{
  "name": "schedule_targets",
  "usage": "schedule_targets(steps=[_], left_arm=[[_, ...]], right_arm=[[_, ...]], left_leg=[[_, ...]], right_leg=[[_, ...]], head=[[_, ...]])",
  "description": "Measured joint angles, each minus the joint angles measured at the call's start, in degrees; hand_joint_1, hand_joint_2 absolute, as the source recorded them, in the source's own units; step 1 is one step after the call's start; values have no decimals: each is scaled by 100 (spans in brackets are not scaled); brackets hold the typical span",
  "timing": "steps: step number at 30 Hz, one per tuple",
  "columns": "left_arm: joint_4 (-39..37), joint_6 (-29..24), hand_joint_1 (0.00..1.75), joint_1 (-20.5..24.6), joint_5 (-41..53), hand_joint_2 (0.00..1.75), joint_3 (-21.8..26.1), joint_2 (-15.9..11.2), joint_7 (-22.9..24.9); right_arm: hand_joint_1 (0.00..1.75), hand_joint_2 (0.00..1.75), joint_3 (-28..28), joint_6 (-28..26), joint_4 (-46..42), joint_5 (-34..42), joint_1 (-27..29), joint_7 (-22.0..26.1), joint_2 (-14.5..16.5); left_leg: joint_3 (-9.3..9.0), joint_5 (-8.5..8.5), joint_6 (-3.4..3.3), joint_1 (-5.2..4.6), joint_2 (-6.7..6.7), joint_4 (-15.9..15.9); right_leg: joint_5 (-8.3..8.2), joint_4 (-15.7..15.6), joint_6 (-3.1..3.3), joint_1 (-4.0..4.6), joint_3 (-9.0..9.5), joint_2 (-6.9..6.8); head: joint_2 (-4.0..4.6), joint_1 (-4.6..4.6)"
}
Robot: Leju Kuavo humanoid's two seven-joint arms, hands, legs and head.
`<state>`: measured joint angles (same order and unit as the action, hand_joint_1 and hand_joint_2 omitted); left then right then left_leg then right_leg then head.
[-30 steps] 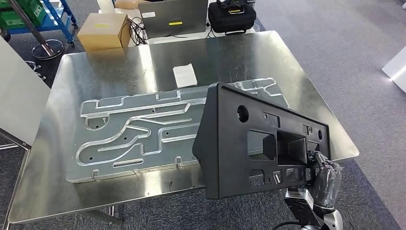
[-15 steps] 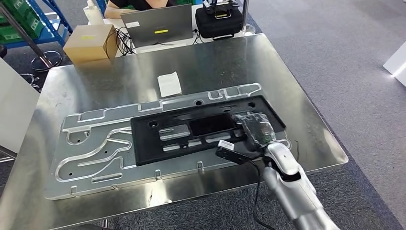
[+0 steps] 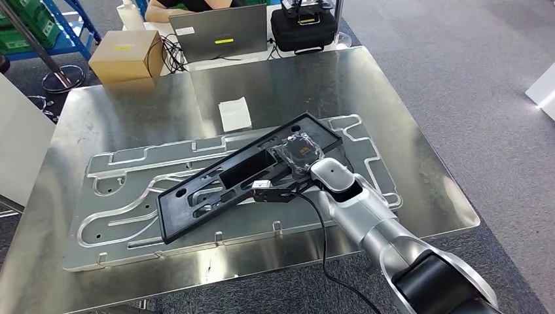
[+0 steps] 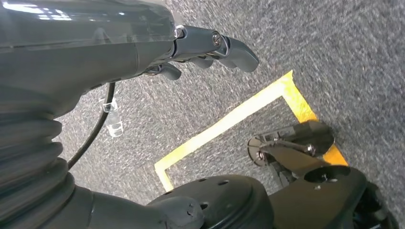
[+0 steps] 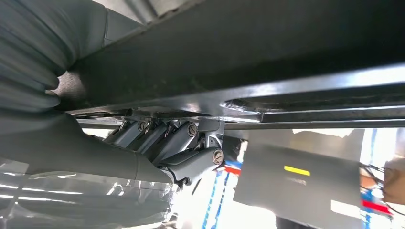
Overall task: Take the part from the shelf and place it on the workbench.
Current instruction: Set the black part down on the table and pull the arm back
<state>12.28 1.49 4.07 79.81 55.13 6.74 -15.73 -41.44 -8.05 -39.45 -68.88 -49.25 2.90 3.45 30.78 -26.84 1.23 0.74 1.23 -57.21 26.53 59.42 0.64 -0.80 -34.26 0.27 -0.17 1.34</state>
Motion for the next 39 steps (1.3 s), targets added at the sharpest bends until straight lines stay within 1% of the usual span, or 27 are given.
schedule_targets(steps=[4,8,14,25,30,32,36,39], left_arm=[[0,25,0,2,2,175,-28,-1,11],[0,32,0,-3,-12,175,-32,-1,-59],[0,56,0,-12,-91,175,-30,-1,-314],[0,196,0,-20,-172,175,-15,-1,-609],[-2,242,0,-26,-169,175,-8,0,-654],[-2,226,0,-27,-123,175,-7,2,-691],[-2,13,0,-9,2,175,-60,16,-877],[-2,34,0,16,-18,175,-76,35,-888]], right_arm=[[175,175,-52,-168,383,59,-16,-27,203],[175,175,-71,-307,616,152,12,1,279],[175,175,-53,-639,846,212,196,26,277],[175,175,1,-894,928,207,375,103,240],[175,175,19,-939,928,181,432,103,213],[175,175,35,-977,928,164,442,103,207],[175,175,96,-1001,928,114,456,71,204],[175,175,127,-1001,926,77,467,61,200]], left_leg=[[1,-4,5,-3,-1,-8],[2,-8,3,-4,-1,-11],[-1,-19,-4,-4,-2,-17],[-32,-31,-10,-4,-6,-19],[-73,-46,-21,-4,-8,-18],[-83,-48,-23,-4,-8,-18],[-89,-48,-23,-4,-8,-19],[-95,-49,-24,-4,-8,-19]], right_leg=[[-7,-20,-11,-3,10,1],[-11,-41,-17,-4,23,1],[-13,-53,-22,-5,31,4],[-6,-60,-30,-4,64,5],[7,-68,-47,-2,111,5],[9,-69,-49,-2,122,5],[8,-80,-51,-2,133,6],[8,-84,-51,-2,143,6]], head=[[1,0],[0,1],[1,-1],[1,-1],[0,0],[0,0],[1,1],[1,1]])
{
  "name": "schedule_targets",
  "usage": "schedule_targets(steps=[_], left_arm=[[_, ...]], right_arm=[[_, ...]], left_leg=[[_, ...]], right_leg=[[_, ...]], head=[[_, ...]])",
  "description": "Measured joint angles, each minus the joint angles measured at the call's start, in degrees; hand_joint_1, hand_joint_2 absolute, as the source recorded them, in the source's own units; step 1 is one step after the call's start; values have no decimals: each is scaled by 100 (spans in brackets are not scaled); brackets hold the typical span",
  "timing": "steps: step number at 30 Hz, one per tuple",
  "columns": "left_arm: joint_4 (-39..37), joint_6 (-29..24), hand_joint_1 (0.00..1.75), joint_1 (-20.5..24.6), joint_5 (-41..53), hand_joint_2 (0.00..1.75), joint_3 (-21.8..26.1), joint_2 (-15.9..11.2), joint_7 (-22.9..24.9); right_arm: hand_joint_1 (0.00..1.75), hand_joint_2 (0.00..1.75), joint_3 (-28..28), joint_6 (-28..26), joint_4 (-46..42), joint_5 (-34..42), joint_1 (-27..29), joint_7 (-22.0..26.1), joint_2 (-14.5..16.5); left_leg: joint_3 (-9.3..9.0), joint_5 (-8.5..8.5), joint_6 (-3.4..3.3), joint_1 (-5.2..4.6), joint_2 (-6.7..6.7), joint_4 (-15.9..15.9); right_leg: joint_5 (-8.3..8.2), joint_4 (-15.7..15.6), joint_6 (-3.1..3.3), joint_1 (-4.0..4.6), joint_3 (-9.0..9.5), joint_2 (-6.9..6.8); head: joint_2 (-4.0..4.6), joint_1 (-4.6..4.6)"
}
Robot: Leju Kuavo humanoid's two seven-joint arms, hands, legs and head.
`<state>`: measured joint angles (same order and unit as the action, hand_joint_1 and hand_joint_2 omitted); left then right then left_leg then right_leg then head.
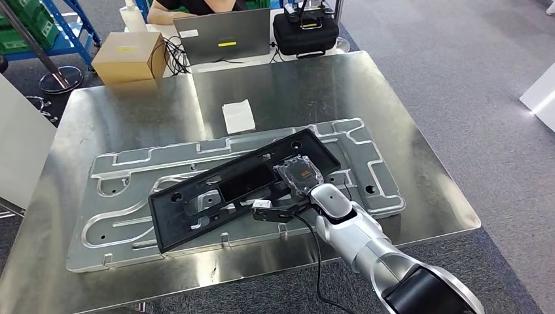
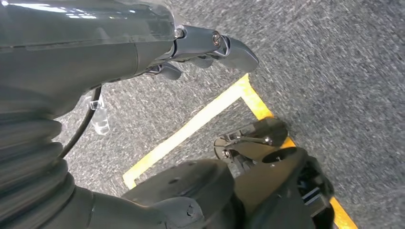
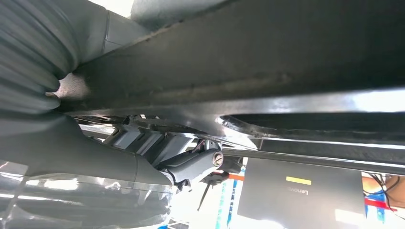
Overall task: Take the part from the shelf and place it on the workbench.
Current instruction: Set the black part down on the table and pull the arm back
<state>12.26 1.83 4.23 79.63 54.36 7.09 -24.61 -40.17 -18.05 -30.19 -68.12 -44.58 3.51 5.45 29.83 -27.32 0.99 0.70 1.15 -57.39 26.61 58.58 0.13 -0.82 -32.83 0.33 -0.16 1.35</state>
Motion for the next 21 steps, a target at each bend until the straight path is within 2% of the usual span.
schedule_targets(steps=[5,10,15,21], left_arm=[[0,196,0,4,-83,175,8,3,-13],[0,189,0,-3,-113,175,14,3,-62],[0,170,0,-30,-163,175,46,3,-88],[0,163,0,-36,-196,175,86,3,-127]], right_arm=[[175,175,104,-112,-30,83,16,62,-35],[175,175,386,-157,-345,370,47,179,-199],[175,175,692,8,-843,449,105,188,-422],[175,175,811,51,-1196,420,229,154,-542]], left_leg=[[-5,-2,-4,0,-1,-1],[7,-1,-4,-1,5,-1],[25,-2,-5,-1,-6,-4],[37,-6,-9,-1,1,-5]], right_leg=[[0,-7,-1,0,8,0],[-5,-13,-8,0,6,-5],[-13,-14,-18,-3,-15,9],[-5,-16,-22,-2,-26,2]], head=[[-1,-1],[-1,-1],[-1,-1],[-1,0]])
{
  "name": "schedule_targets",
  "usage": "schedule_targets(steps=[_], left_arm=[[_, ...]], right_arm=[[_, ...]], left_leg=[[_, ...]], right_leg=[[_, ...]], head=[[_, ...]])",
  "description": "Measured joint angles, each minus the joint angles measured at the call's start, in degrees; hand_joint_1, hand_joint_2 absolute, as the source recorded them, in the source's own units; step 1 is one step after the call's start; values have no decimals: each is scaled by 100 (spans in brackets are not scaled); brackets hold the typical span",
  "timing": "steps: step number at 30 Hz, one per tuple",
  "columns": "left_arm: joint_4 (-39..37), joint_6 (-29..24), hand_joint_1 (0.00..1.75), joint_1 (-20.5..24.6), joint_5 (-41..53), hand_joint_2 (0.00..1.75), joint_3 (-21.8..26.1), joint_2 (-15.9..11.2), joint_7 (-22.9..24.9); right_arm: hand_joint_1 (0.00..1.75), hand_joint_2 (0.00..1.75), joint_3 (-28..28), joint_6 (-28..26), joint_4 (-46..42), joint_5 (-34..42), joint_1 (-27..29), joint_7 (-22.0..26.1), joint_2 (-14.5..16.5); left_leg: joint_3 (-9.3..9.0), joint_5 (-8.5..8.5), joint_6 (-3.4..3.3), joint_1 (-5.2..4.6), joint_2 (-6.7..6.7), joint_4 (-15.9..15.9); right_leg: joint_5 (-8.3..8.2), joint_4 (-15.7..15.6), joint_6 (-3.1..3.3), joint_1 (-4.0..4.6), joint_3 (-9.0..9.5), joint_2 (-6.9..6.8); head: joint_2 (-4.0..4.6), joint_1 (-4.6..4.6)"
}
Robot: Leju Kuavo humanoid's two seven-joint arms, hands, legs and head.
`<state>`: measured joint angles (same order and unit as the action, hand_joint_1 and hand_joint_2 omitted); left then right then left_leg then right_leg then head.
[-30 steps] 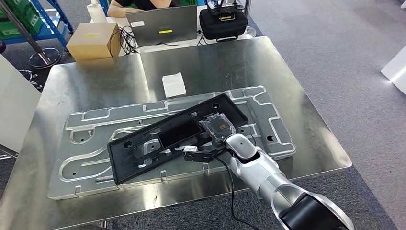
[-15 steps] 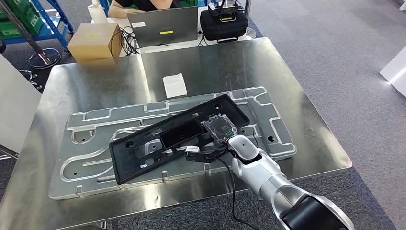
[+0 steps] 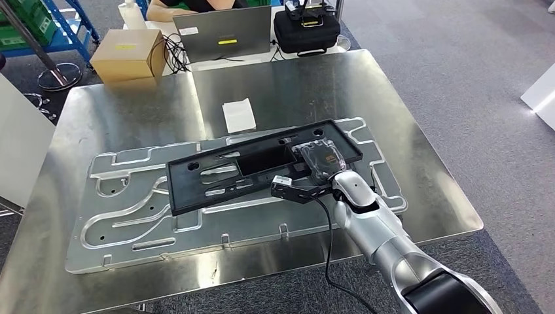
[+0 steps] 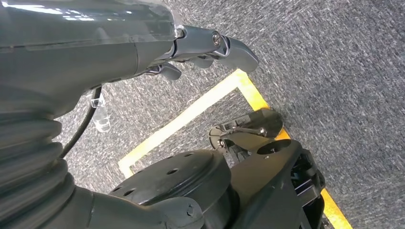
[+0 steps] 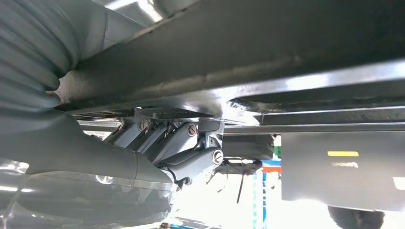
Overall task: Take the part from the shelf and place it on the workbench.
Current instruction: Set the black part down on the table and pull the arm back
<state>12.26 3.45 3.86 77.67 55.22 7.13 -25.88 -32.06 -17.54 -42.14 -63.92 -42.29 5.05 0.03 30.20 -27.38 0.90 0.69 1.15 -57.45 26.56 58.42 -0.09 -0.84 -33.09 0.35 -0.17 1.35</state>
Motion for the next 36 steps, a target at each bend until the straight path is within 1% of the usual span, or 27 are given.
schedule_targets(steps=[7,21,25,36], left_arm=[[0,0,0,-1,-4,175,24,0,-8],[0,0,0,-1,-9,175,62,0,-17],[0,0,0,-2,-22,175,67,0,-49],[0,31,0,-25,-6,175,69,0,-1]], right_arm=[[175,175,32,-14,-97,-22,116,-9,-55],[175,175,37,-14,-118,-23,139,-9,-74],[0,175,38,-52,-118,-23,184,9,-89],[0,175,106,-105,-224,29,298,45,-159]], left_leg=[[5,-3,-3,0,-1,1],[5,-3,-3,0,-1,0],[5,-3,-3,0,-1,0],[1,-3,-4,-1,-2,0]], right_leg=[[0,0,0,0,-5,2],[0,0,0,-1,-5,1],[0,0,0,0,-5,1],[0,-1,-1,-1,0,1]], head=[[-1,0],[1,-1],[0,-1],[0,-1]])
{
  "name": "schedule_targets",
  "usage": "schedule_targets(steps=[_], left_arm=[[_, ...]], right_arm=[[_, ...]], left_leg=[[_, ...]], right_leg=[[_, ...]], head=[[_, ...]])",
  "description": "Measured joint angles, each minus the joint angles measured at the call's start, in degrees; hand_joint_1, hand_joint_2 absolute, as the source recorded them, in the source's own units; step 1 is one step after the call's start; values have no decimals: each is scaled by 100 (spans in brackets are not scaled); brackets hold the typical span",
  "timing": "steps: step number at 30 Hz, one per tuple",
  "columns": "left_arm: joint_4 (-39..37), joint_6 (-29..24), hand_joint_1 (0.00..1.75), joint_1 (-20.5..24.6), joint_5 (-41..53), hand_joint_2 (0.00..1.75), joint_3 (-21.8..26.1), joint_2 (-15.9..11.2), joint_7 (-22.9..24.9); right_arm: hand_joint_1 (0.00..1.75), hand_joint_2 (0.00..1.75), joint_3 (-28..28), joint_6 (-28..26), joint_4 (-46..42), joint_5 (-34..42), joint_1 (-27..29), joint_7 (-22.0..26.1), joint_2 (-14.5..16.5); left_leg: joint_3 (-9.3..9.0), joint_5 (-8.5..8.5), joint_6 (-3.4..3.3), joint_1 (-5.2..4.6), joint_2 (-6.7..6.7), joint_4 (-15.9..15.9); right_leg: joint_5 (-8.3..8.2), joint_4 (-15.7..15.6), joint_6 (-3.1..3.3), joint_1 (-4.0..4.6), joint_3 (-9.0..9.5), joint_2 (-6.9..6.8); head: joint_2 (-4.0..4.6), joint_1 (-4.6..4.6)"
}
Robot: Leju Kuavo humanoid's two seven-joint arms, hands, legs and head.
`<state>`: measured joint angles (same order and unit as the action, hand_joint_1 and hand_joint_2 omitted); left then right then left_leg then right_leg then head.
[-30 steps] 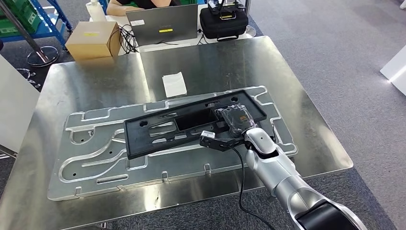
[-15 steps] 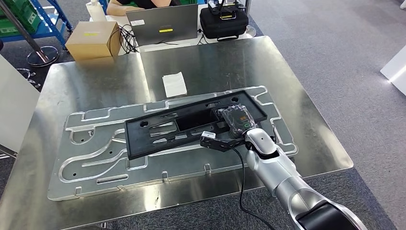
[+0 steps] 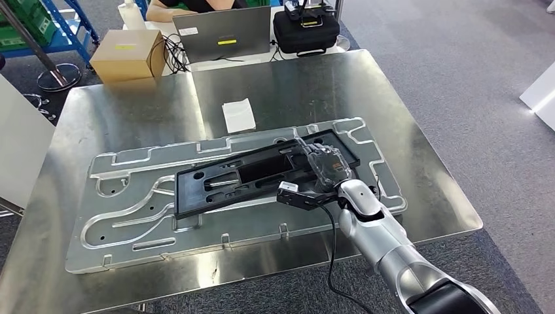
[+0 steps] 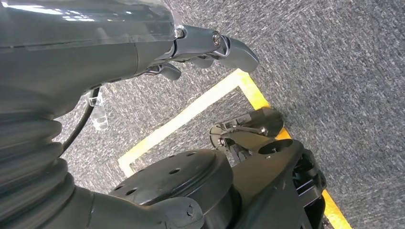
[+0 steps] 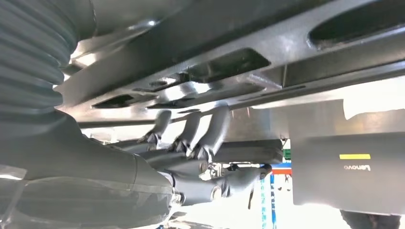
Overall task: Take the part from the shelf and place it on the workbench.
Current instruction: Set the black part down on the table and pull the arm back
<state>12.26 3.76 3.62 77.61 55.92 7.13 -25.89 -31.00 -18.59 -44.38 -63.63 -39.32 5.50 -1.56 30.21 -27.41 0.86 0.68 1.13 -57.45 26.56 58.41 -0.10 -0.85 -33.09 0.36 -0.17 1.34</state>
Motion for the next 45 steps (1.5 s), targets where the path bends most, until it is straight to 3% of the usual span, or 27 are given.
schedule_targets(steps=[5,14,27,34,41,45], left_arm=[[0,5,0,-24,1,175,2,0,41],[0,-68,0,-47,2,175,24,0,38],[0,-84,0,-74,1,175,146,0,21],[0,-38,0,-72,34,175,148,2,-17],[0,2,0,-70,39,175,149,2,-24],[0,25,0,-69,-92,0,197,4,-104]], right_arm=[[0,175,168,271,-432,487,-33,123,-230],[0,175,701,552,-1420,1208,-47,322,-974],[0,175,1846,1500,-3331,3531,7,646,-1888],[0,175,2162,1545,-3681,3775,146,683,-2215],[0,175,2277,1478,-3691,3807,404,779,-2354],[0,175,2320,1397,-3771,3808,568,875,-2362]], left_leg=[[2,0,0,-2,1,-2],[6,-5,-8,-6,3,-8],[9,-13,-22,-8,5,-9],[7,-14,-23,-8,5,-9],[6,-18,-29,-8,3,-9],[5,-18,-29,-8,4,-8]], right_leg=[[-1,0,-1,-2,0,-3],[0,-3,-1,-7,-2,-5],[2,-5,-5,-8,-1,-8],[4,-7,-8,-8,1,-7],[4,-7,-8,-8,1,-4],[6,-8,-10,-7,2,-6]], head=[[-1,0],[-1,0],[0,0],[0,1],[0,0],[-1,-1]])
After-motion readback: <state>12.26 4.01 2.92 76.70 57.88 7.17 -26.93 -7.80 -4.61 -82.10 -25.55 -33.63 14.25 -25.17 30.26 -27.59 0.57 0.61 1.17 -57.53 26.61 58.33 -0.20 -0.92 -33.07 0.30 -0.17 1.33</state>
